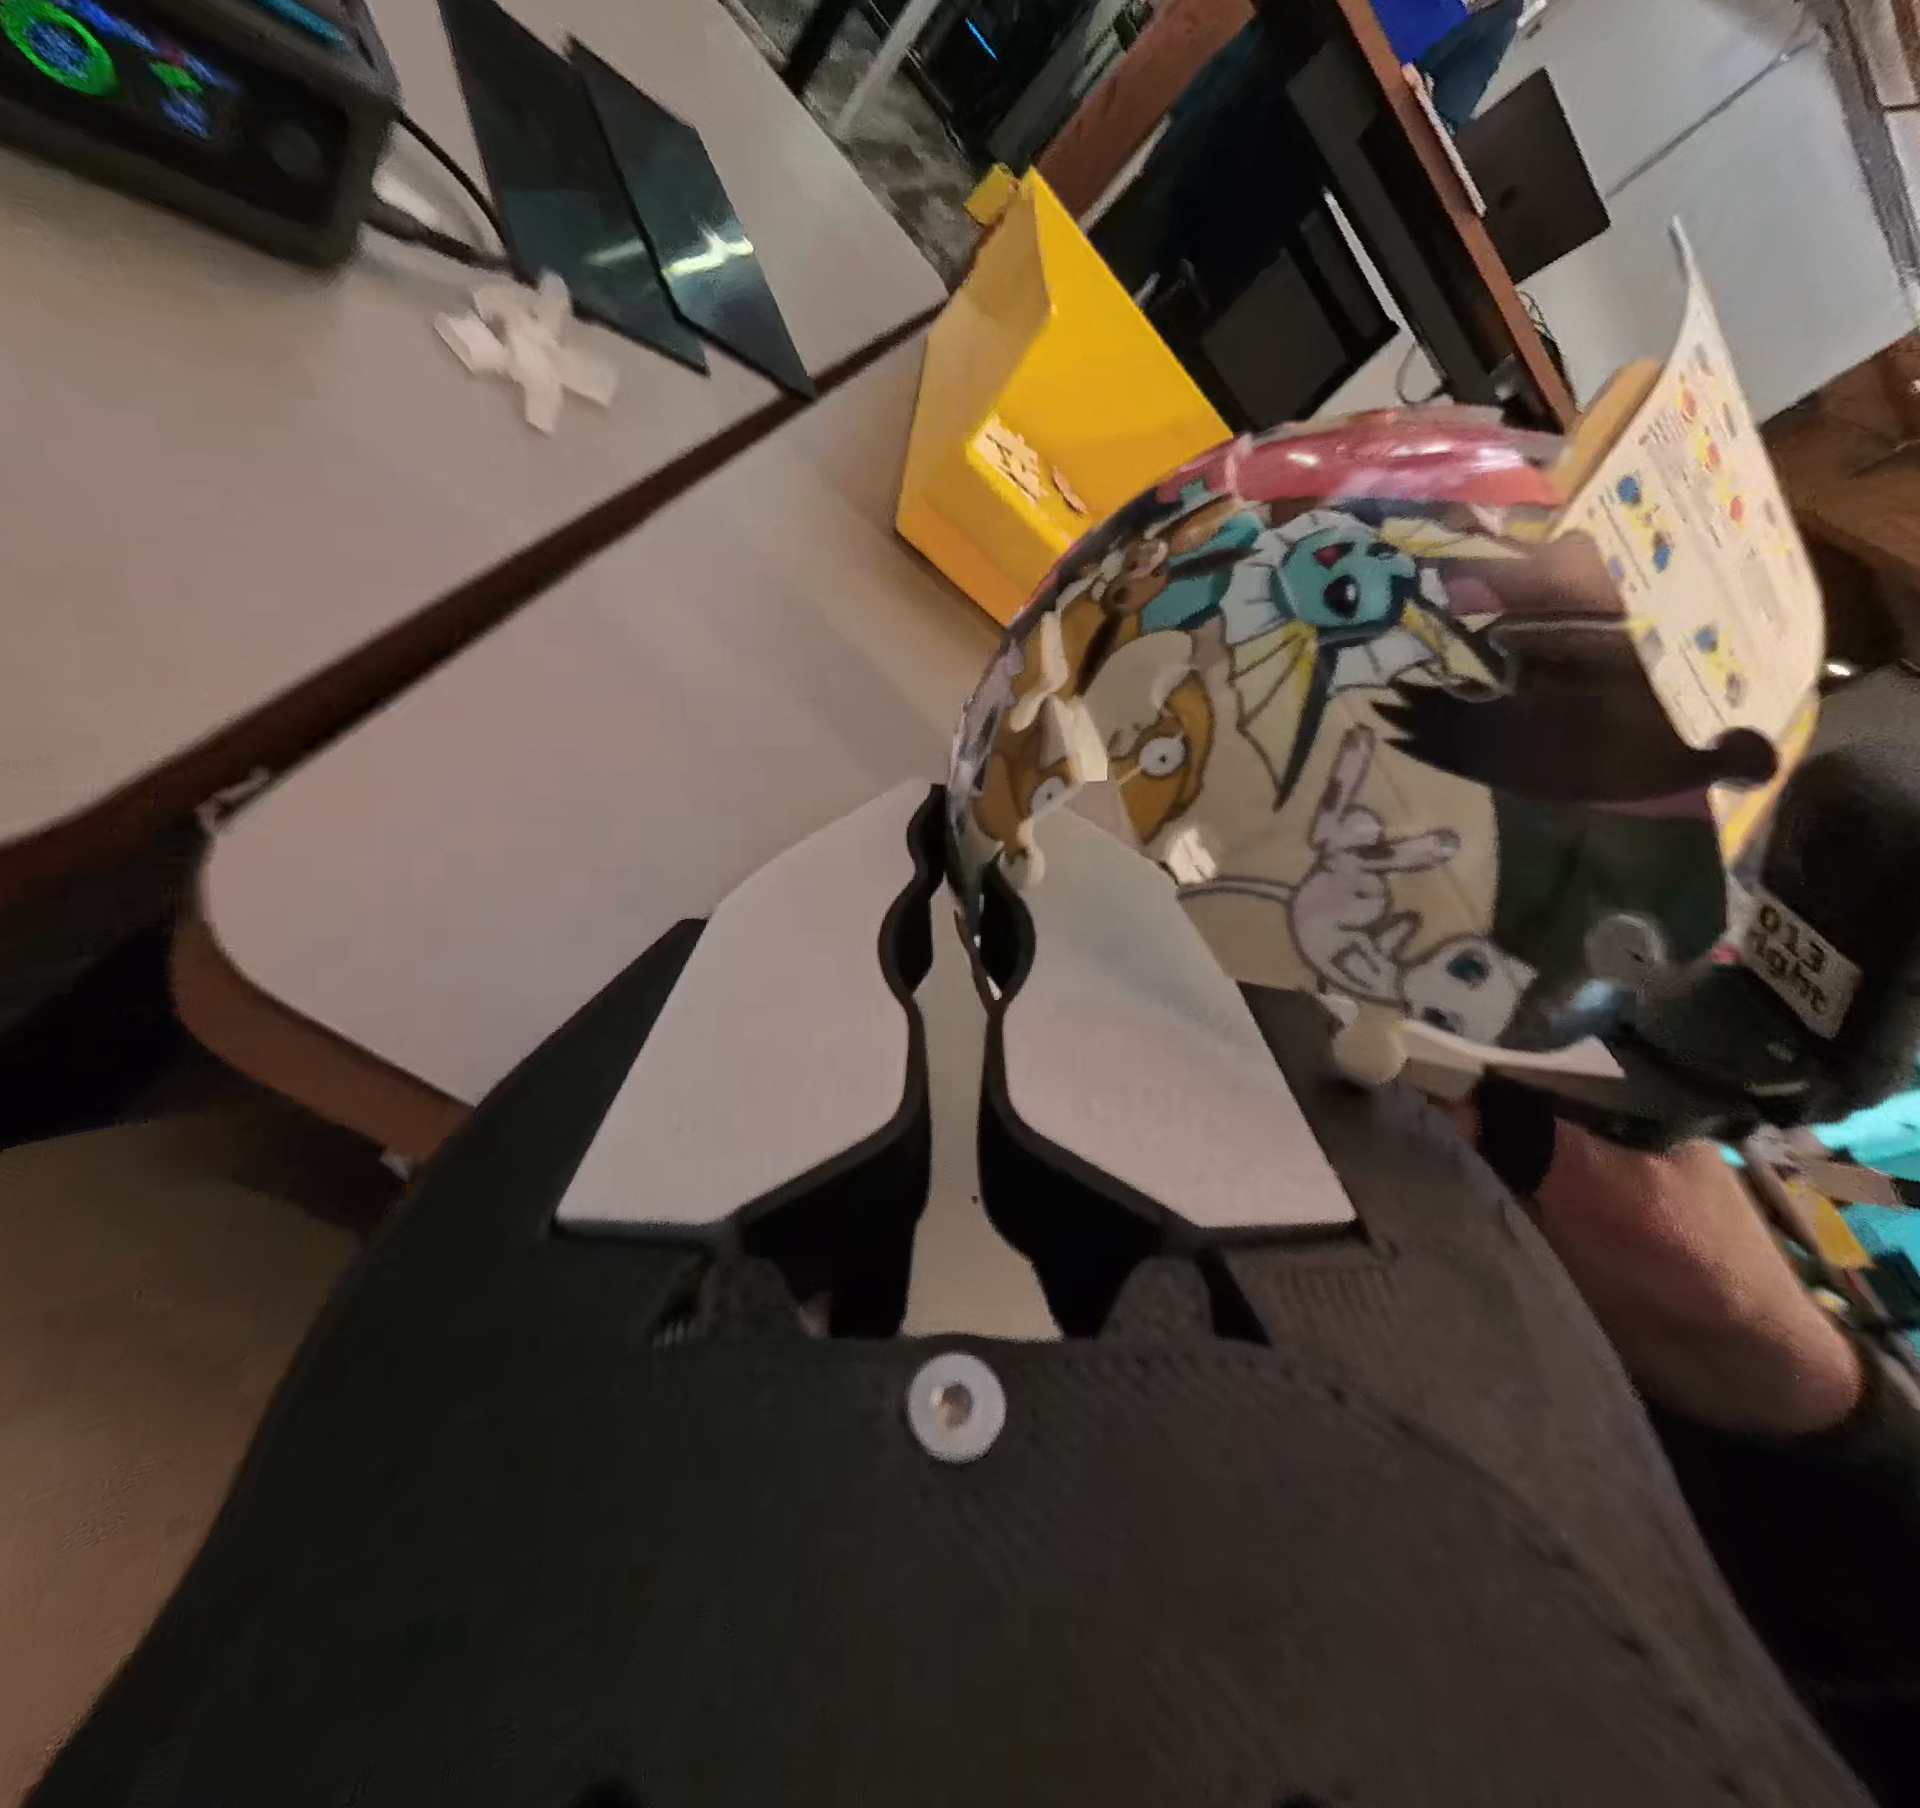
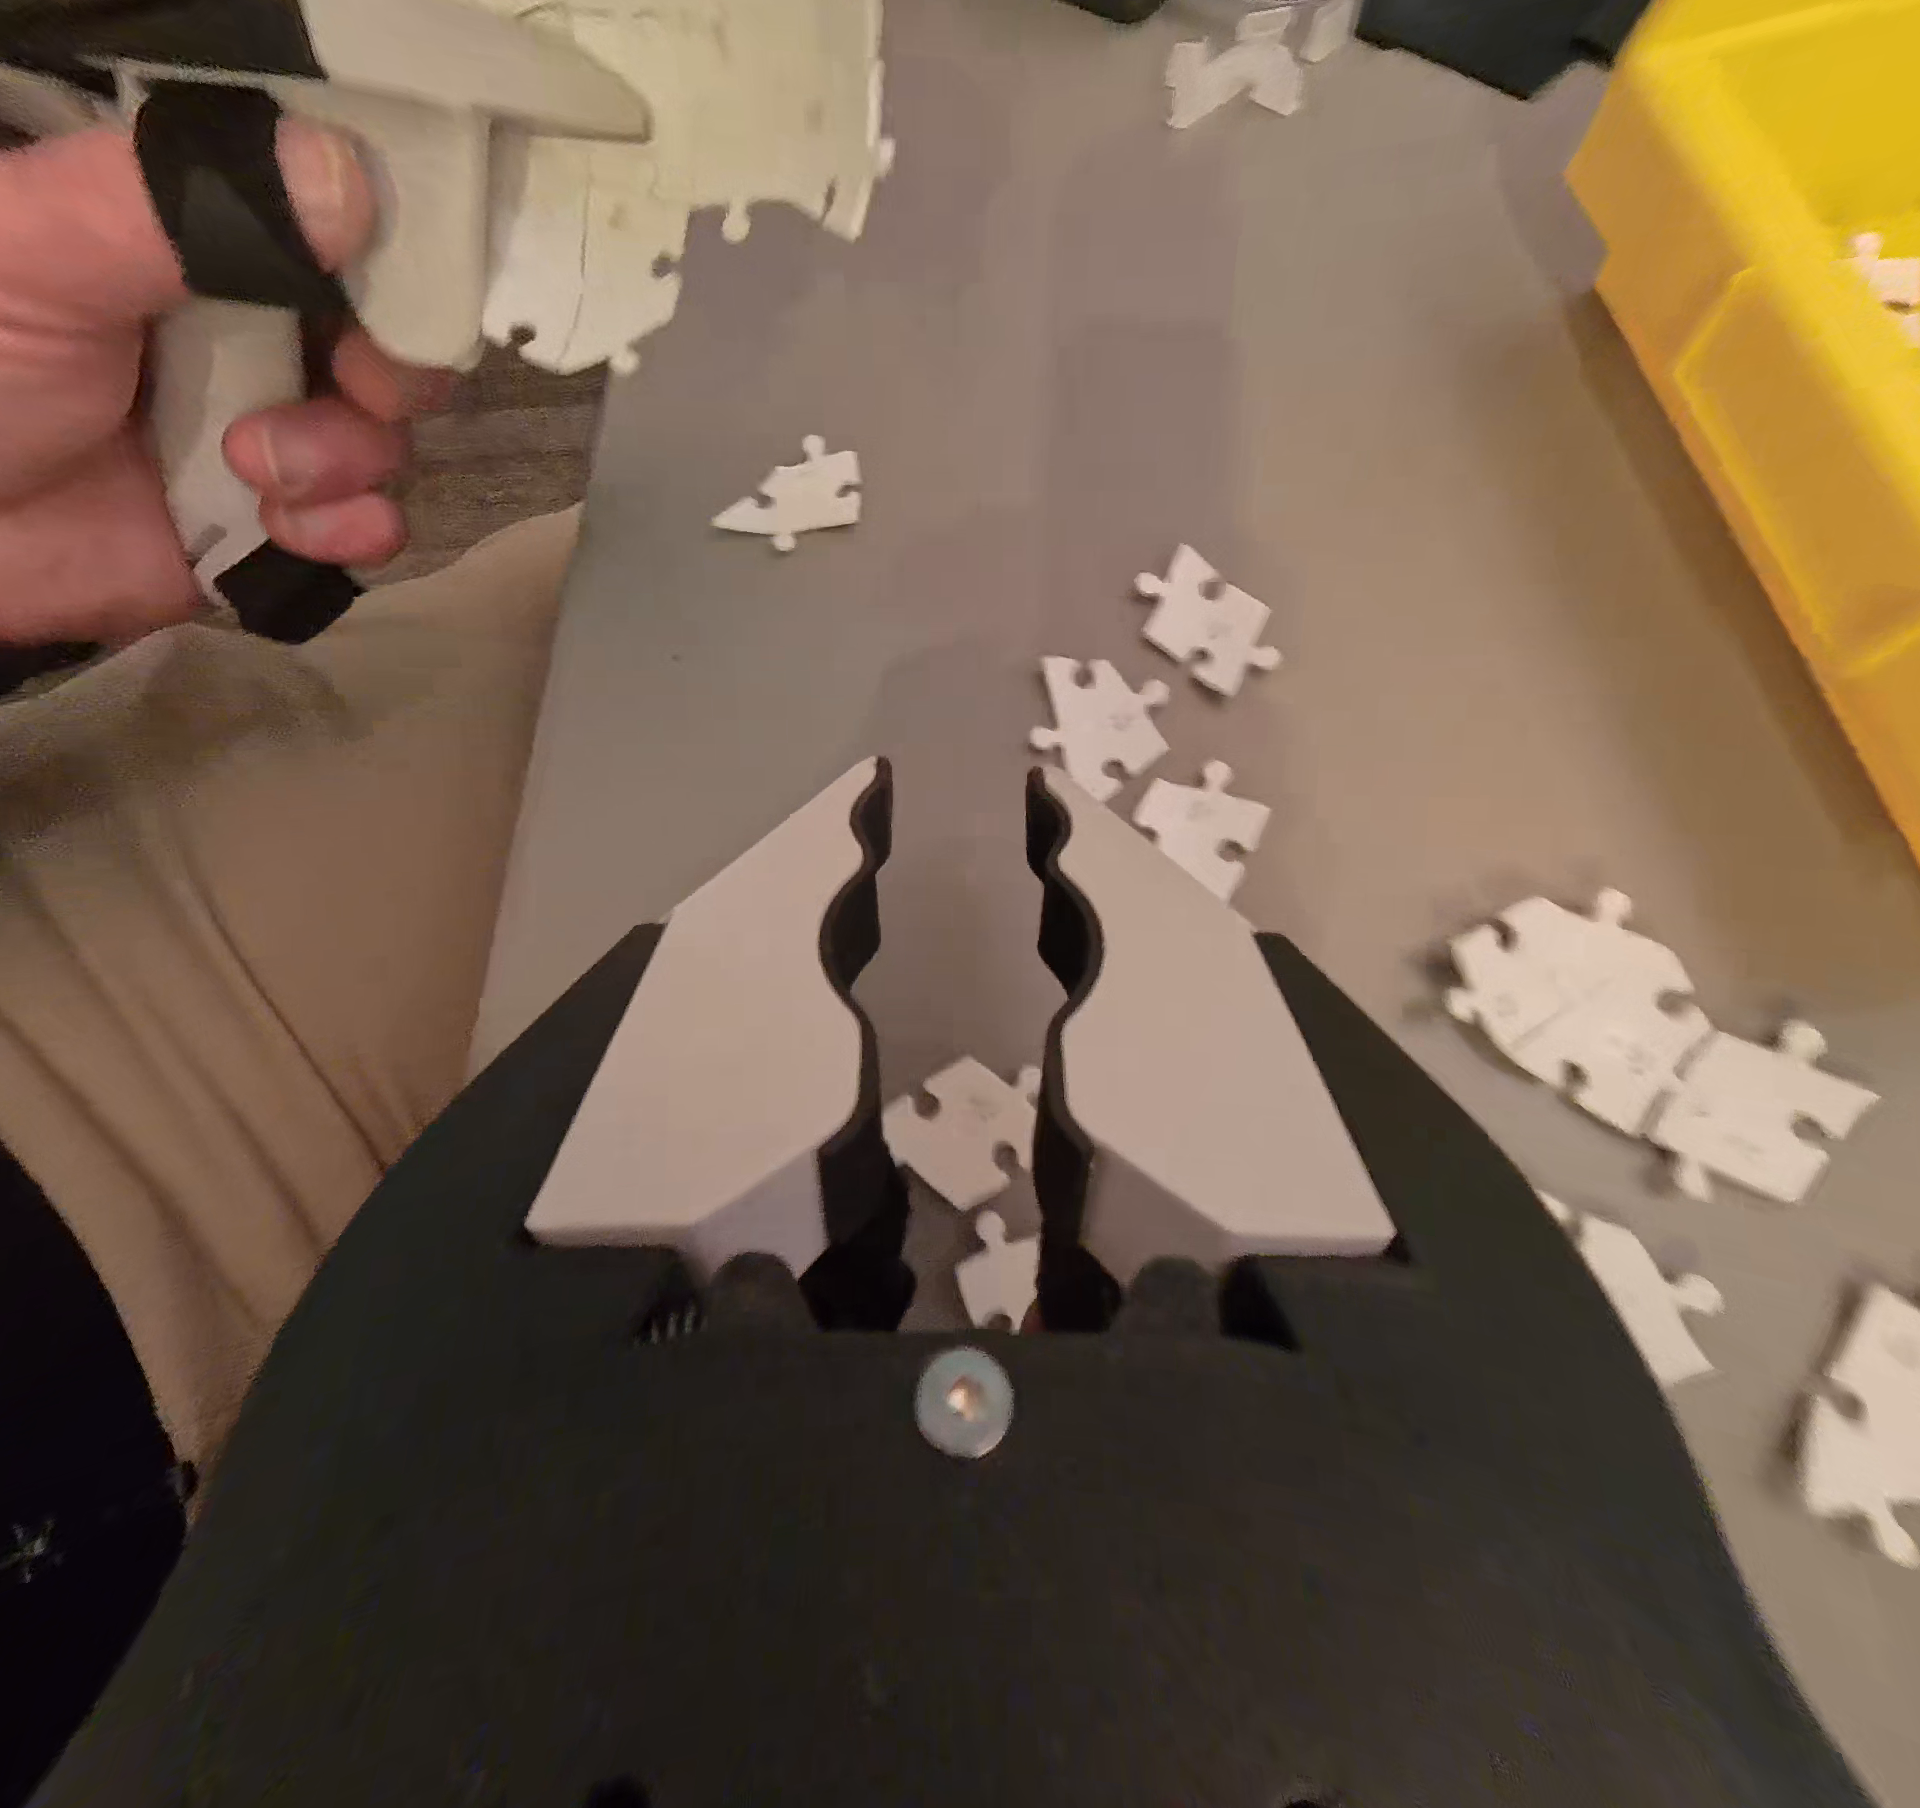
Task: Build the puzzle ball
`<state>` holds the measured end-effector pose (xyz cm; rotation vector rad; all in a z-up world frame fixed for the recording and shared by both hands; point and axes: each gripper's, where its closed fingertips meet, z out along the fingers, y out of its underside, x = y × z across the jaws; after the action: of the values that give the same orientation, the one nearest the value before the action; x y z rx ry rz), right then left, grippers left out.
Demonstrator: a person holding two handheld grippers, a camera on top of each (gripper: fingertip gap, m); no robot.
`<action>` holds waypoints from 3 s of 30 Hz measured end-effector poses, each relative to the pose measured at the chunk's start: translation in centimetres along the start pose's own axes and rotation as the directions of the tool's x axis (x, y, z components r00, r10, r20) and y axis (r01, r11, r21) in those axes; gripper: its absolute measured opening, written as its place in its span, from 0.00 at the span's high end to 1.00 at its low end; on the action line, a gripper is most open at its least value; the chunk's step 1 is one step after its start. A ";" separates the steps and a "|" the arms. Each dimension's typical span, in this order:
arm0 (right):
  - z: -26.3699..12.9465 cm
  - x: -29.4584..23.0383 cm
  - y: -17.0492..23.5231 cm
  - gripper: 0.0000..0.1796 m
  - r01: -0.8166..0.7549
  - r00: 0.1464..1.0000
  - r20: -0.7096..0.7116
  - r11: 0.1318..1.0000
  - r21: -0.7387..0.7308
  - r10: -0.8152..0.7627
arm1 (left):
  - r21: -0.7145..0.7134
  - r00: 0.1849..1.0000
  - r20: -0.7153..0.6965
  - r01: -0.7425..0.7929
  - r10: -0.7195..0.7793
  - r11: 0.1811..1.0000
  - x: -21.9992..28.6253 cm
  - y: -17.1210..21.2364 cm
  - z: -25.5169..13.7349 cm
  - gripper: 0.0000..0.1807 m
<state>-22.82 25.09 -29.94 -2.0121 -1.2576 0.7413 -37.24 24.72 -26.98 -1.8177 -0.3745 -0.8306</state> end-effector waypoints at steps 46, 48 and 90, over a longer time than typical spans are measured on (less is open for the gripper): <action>6.2 -5.2 0.5 0.86 0.521 0.846 0.171 0.851 -0.064 -0.505 | -0.412 0.997 -0.035 -0.078 0.069 0.908 0.2 7.9 3.4 0.97; 6.5 -5.2 0.6 0.85 0.517 0.850 0.167 0.853 -0.073 -0.500 | -0.404 0.996 -0.036 -0.090 0.083 0.910 0.2 7.9 3.4 0.97; 6.1 -5.5 0.5 0.92 0.462 0.878 0.176 0.885 -0.063 -0.446 | -0.355 0.994 -0.051 -0.112 0.101 0.928 0.3 7.6 3.3 0.98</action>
<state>-29.15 21.26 -33.56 -1.6550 -1.8119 0.6184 -31.23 24.68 -32.71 -2.1376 -0.1040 -0.8930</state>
